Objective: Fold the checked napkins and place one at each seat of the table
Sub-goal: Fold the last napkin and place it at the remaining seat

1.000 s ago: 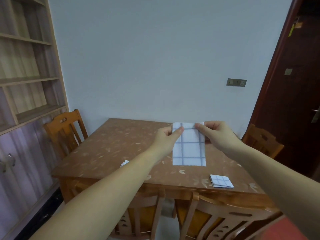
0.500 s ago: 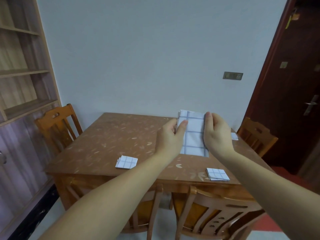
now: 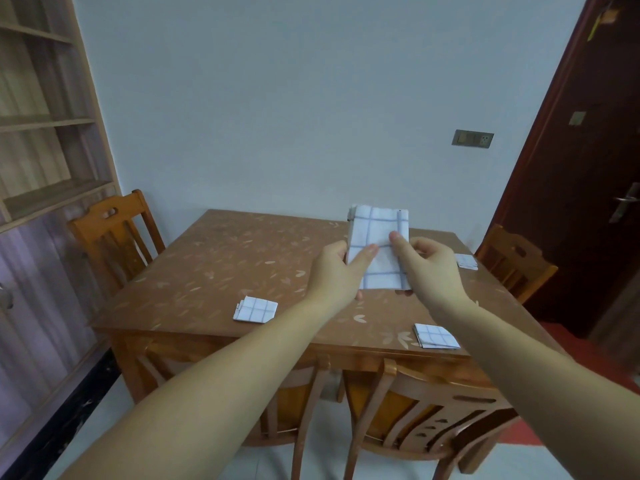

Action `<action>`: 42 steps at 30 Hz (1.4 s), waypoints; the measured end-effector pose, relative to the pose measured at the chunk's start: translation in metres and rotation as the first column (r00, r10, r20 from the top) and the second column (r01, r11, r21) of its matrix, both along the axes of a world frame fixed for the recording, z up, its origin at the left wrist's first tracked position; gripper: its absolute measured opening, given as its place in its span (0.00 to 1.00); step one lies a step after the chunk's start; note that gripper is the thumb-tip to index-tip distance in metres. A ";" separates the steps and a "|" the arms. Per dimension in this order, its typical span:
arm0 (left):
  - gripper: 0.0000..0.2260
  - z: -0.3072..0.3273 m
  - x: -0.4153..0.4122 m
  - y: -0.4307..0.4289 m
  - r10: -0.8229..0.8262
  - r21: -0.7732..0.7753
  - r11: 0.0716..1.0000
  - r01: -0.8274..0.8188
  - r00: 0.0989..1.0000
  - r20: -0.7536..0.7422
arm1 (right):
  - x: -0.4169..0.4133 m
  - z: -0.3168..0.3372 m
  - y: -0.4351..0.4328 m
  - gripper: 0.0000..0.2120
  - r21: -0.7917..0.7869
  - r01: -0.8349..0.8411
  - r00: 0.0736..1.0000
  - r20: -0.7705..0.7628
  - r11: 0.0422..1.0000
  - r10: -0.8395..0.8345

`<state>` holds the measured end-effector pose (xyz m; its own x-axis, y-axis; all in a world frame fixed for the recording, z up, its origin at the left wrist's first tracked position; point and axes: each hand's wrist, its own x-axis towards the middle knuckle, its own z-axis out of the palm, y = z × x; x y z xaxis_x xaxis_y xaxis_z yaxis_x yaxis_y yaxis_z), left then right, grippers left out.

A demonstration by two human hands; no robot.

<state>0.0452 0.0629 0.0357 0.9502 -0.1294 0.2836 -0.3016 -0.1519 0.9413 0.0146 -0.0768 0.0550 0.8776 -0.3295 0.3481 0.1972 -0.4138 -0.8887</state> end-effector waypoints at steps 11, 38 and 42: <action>0.15 0.003 -0.006 0.019 0.066 0.006 0.998 -0.067 0.997 0.027 | -0.022 0.006 0.006 0.11 0.035 -0.252 0.948 -0.191 0.967 0.254; 0.13 -0.004 -0.193 0.014 -0.115 0.118 0.982 0.146 0.965 -0.235 | -0.180 -0.013 -0.022 0.10 0.314 -0.158 0.939 -0.246 0.936 0.240; 0.13 -0.008 -0.199 0.056 -0.080 0.140 0.984 0.113 0.972 -0.221 | -0.178 -0.007 0.009 0.07 0.240 -0.211 0.935 -0.233 0.948 0.267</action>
<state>-0.1539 0.1185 0.0280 0.9674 -0.2490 0.0453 -0.1160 -0.2772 0.9538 -0.1633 -0.0675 0.0477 0.9893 -0.1387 0.0445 0.0184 -0.1840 -0.9828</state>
